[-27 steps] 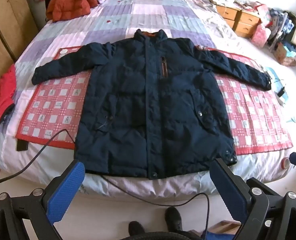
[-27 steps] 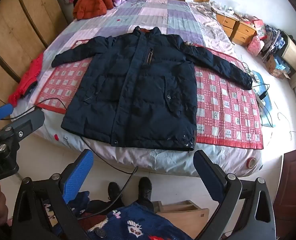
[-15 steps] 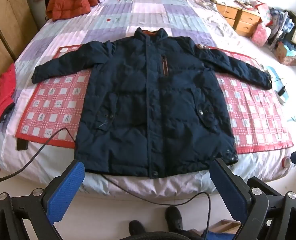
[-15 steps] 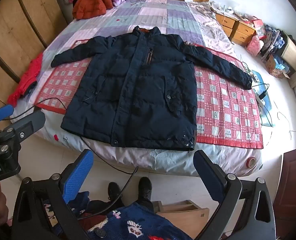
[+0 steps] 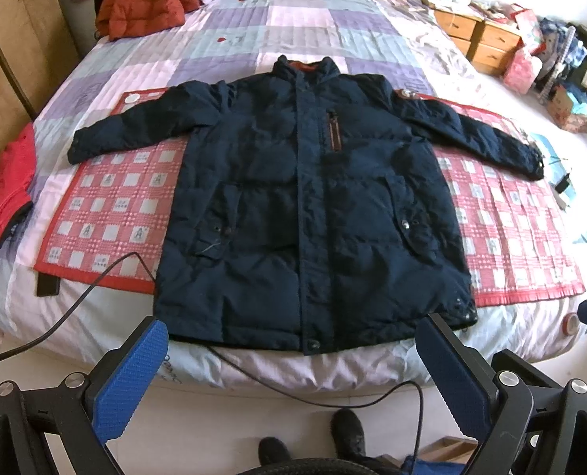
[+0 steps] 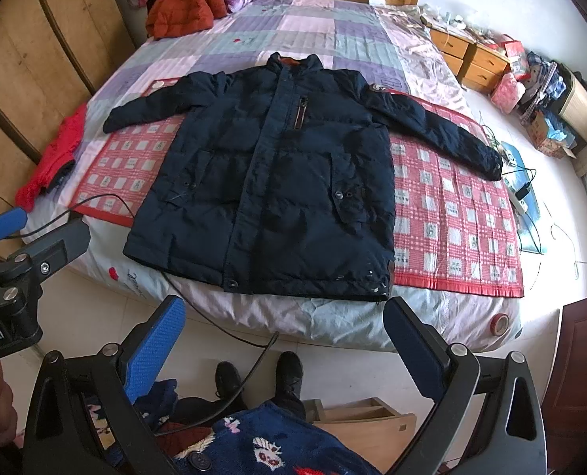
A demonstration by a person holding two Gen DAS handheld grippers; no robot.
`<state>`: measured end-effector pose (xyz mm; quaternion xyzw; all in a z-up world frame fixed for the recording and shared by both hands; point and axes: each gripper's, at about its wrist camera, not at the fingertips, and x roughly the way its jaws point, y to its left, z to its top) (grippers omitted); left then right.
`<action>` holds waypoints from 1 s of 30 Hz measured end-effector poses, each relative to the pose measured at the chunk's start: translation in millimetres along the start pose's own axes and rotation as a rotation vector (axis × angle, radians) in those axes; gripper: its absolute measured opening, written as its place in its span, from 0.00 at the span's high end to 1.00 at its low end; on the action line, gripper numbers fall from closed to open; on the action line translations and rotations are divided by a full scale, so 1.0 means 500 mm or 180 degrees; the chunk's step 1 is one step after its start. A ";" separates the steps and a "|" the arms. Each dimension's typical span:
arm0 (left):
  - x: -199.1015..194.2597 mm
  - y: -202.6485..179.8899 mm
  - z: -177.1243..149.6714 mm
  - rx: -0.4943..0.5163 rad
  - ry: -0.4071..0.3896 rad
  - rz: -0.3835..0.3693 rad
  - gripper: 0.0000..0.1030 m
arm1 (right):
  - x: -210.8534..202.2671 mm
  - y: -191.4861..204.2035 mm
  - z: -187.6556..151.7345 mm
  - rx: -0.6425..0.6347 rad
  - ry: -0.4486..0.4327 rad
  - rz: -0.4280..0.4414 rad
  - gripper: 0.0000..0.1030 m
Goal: Fold large clothes
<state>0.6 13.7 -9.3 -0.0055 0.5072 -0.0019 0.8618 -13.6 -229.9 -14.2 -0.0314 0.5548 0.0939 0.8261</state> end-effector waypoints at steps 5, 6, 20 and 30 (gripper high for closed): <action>0.000 0.002 0.000 0.0002 0.0002 0.0000 0.00 | 0.002 0.004 0.002 0.0001 0.0000 -0.0003 0.01; 0.000 0.000 0.000 0.0001 -0.0002 0.0003 0.00 | 0.002 0.004 0.002 0.0002 0.0002 -0.0003 0.01; 0.003 0.034 0.012 -0.0010 0.0002 0.0011 0.00 | 0.004 0.019 0.012 0.0066 -0.0034 -0.0057 0.01; 0.005 0.039 0.012 -0.0002 -0.0008 0.0004 0.00 | 0.010 0.043 0.020 0.0103 -0.0040 -0.0071 0.01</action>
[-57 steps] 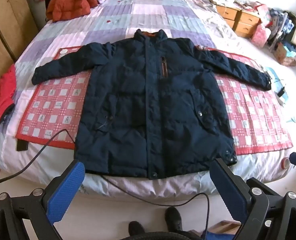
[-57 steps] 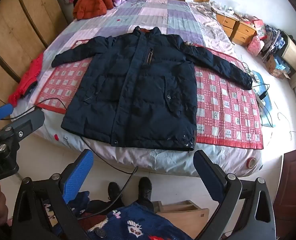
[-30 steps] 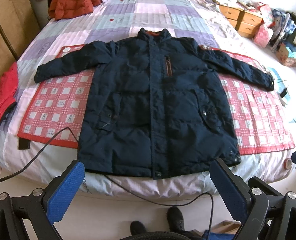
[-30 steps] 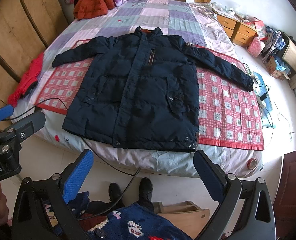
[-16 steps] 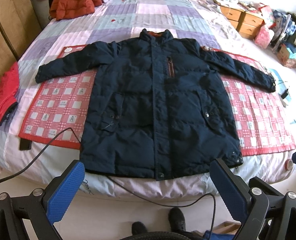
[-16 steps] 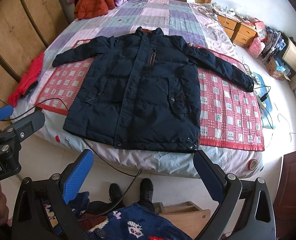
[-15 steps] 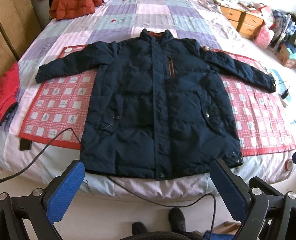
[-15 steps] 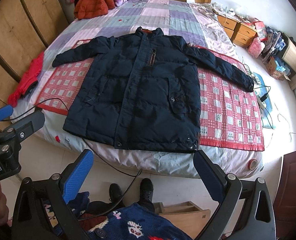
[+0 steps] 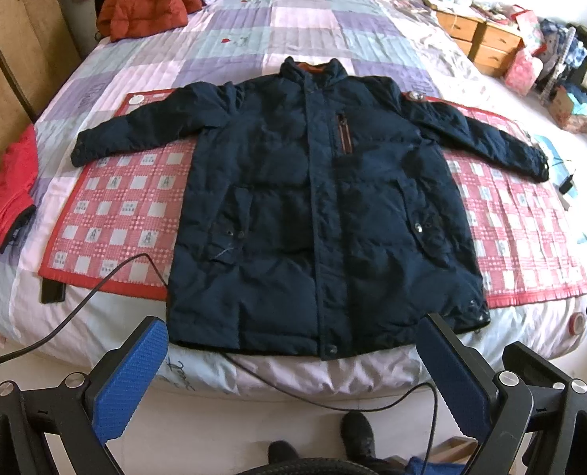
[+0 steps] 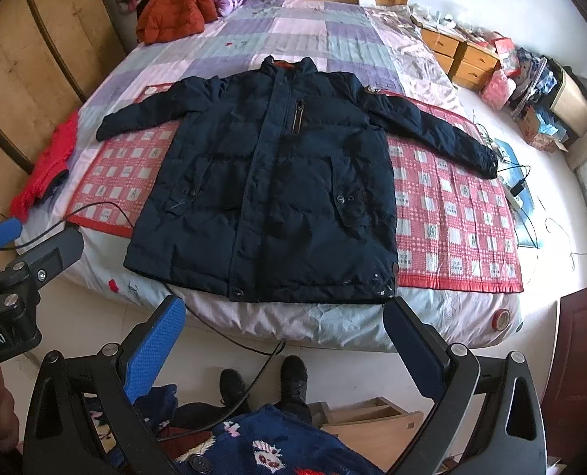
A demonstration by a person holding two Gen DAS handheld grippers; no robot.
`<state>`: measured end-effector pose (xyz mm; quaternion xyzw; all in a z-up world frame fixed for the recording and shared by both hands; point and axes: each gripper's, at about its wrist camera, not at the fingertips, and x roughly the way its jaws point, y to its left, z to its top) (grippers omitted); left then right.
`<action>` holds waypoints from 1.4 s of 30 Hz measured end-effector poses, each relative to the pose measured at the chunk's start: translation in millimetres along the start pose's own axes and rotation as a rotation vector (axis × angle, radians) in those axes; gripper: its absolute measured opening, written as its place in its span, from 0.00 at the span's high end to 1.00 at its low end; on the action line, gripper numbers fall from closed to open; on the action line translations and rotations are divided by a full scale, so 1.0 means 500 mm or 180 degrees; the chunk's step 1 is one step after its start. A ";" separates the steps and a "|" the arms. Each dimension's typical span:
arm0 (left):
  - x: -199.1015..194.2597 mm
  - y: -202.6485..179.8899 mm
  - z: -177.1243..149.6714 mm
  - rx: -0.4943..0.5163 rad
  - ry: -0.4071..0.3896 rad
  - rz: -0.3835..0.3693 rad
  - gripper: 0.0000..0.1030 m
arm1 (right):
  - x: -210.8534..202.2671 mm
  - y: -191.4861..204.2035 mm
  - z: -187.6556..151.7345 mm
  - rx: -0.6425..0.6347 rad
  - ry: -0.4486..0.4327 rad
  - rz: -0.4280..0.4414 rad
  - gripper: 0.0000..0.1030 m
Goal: Fold large clothes
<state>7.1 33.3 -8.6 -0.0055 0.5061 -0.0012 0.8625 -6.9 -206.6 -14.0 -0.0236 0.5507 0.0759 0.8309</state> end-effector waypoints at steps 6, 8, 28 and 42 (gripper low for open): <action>0.002 0.002 0.001 -0.0002 0.0004 -0.0005 0.00 | 0.001 0.000 0.000 0.0003 0.0003 -0.0008 0.01; 0.003 0.004 0.001 -0.0004 0.0005 -0.0008 0.00 | 0.002 0.004 0.002 0.0008 0.0003 -0.0016 0.01; 0.022 0.027 0.006 0.0056 -0.0034 -0.0061 0.00 | 0.002 0.021 0.009 0.0045 -0.0016 -0.0100 0.01; 0.026 0.033 0.004 0.0040 -0.0024 -0.0061 0.00 | -0.004 0.049 0.009 0.0065 -0.0016 -0.0190 0.01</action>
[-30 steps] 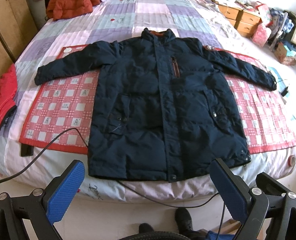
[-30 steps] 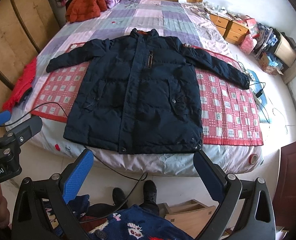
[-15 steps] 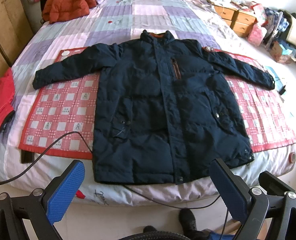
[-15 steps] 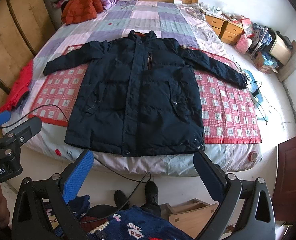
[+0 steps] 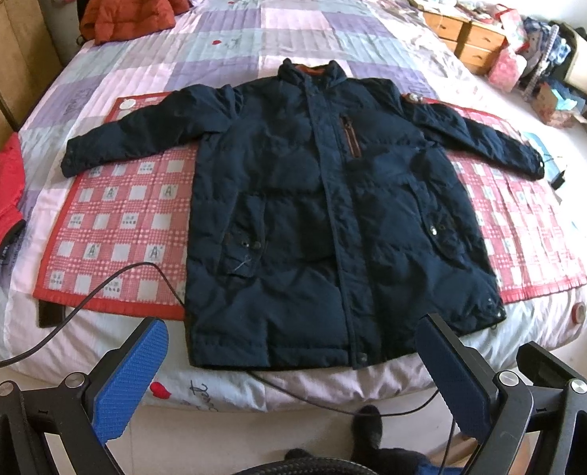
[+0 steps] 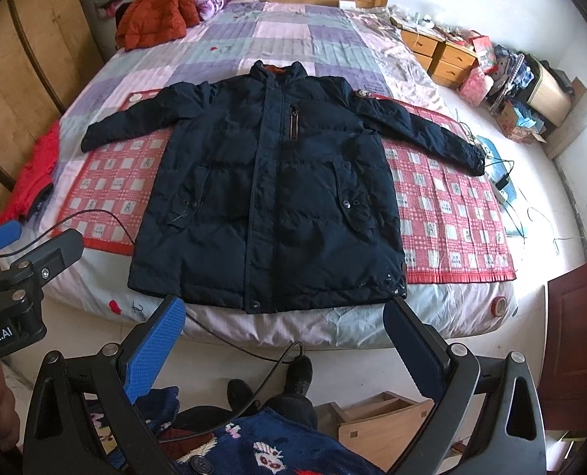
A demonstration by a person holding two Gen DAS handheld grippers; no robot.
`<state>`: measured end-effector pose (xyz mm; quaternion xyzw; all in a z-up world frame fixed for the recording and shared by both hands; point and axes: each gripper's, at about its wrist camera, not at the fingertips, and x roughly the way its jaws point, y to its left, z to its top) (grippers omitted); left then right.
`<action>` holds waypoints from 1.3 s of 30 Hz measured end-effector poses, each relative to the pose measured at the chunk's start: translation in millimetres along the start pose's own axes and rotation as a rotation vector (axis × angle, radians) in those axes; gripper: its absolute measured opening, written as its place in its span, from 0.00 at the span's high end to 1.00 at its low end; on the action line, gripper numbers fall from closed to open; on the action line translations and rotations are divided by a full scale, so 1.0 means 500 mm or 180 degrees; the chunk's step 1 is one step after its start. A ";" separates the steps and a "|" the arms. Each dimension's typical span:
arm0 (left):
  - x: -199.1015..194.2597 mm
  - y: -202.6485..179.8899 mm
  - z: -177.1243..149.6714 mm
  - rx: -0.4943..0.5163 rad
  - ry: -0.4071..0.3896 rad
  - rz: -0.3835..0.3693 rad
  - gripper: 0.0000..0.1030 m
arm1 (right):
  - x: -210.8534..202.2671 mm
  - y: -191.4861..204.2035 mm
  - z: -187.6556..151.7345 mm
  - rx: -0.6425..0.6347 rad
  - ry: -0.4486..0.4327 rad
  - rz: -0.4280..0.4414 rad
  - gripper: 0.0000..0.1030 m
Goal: Fold large clothes
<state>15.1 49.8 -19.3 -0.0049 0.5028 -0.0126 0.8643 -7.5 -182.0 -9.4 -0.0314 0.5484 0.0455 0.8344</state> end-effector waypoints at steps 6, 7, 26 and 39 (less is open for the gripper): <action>0.009 -0.012 0.019 0.0001 0.0038 0.0007 0.00 | 0.014 -0.003 0.016 0.0031 0.0017 0.0000 0.01; 0.017 -0.019 0.026 0.0001 0.0057 0.0009 0.00 | 0.019 -0.014 0.019 0.0038 0.0031 0.0010 0.01; 0.316 -0.124 0.188 -0.0426 0.0338 0.0090 0.00 | 0.293 -0.183 0.229 -0.0319 0.0024 0.0353 0.01; 0.748 -0.036 0.232 -0.0045 0.0246 0.0432 0.00 | 0.747 -0.198 0.345 -0.0424 -0.0029 0.0090 0.01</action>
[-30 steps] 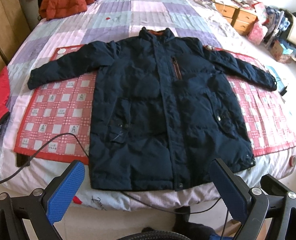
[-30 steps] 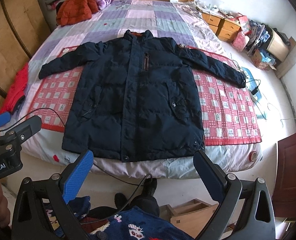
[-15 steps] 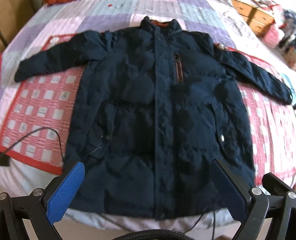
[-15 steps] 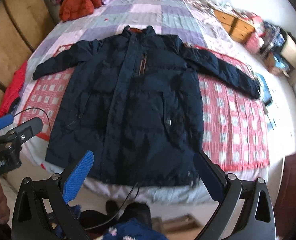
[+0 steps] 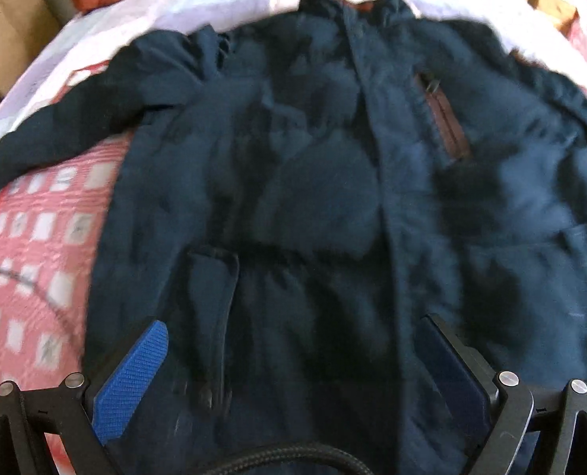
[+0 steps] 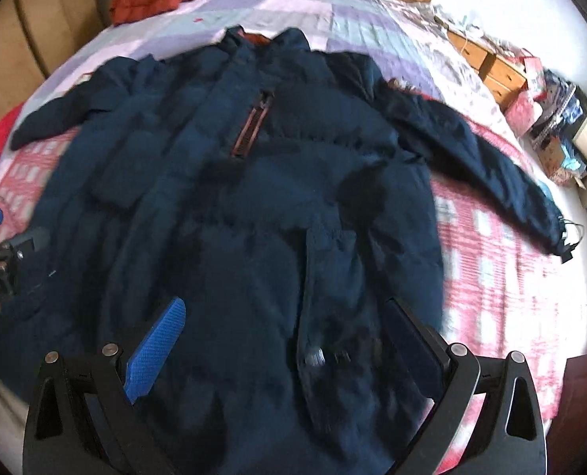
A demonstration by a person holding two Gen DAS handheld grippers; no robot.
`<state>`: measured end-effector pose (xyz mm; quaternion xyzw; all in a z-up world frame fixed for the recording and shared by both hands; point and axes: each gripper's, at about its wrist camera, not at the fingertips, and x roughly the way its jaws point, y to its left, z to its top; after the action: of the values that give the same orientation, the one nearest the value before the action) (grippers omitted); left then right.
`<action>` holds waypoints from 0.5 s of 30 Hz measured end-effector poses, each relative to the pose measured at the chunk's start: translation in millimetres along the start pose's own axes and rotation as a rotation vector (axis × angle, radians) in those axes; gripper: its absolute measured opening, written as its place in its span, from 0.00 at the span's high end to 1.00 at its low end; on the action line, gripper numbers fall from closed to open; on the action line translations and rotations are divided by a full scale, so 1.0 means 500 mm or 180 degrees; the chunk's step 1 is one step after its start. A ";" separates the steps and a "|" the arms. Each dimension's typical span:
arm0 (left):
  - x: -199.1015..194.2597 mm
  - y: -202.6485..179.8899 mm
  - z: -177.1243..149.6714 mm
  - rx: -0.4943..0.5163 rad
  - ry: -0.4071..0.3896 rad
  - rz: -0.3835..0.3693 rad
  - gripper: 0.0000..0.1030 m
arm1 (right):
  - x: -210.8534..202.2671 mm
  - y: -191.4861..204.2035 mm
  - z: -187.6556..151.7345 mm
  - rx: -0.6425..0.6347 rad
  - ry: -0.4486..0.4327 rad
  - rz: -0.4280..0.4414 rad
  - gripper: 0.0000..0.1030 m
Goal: Fold large clothes
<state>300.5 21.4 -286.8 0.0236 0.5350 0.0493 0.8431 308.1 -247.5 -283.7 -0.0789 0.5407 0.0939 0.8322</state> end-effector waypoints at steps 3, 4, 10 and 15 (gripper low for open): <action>0.105 0.016 -0.006 0.0143 0.0136 0.0057 0.00 | 0.095 0.022 0.014 -0.0043 -0.0001 0.0041 0.01; 0.131 0.022 -0.013 0.0169 0.0190 0.0078 0.00 | 0.122 0.029 0.012 -0.0072 0.0019 0.0036 0.01; 0.153 0.073 -0.104 0.0281 -0.0070 -0.0193 0.00 | 0.195 0.041 -0.060 -0.0098 -0.0118 -0.0007 0.00; 0.106 0.100 -0.185 0.0236 -0.0053 -0.0147 0.00 | 0.150 0.046 -0.142 -0.0171 -0.0200 -0.0008 0.00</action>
<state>236.2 75.5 -369.1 0.0428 0.5298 0.0098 0.8470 269.6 -236.6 -381.7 -0.0990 0.5115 0.1097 0.8465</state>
